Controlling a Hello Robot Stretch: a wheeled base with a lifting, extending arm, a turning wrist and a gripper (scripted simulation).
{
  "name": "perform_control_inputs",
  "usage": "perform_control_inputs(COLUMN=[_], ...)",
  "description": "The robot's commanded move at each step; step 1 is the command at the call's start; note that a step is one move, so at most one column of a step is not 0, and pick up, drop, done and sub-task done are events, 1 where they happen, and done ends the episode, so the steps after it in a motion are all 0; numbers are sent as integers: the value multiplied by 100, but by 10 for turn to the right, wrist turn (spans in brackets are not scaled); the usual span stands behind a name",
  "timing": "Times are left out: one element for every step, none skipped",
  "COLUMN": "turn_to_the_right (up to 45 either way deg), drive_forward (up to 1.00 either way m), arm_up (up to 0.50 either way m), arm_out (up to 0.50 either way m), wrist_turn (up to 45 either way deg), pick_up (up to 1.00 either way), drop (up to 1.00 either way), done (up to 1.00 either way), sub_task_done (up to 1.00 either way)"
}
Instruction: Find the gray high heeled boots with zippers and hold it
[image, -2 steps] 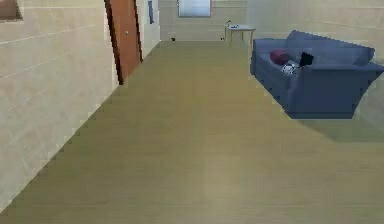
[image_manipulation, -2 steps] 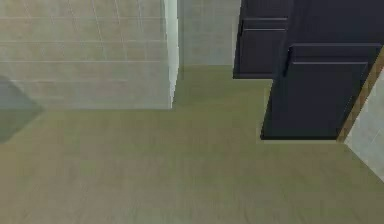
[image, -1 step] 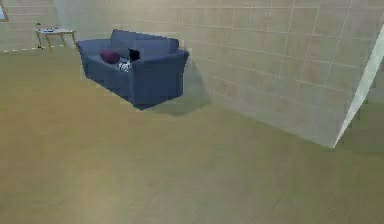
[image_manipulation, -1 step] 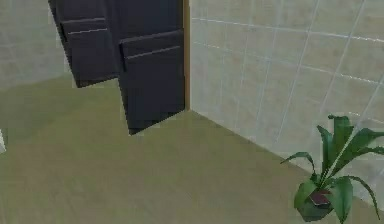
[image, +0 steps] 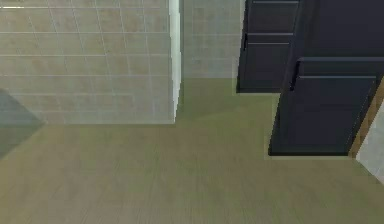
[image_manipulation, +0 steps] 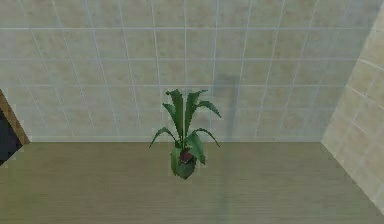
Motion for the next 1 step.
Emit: perform_control_inputs(turn_to_the_right=[60], drive_forward=[0], arm_up=[0], arm_out=[0], wrist_turn=[0], pick_up=[0], drop=[0], done=[0], sub_task_done=[0])
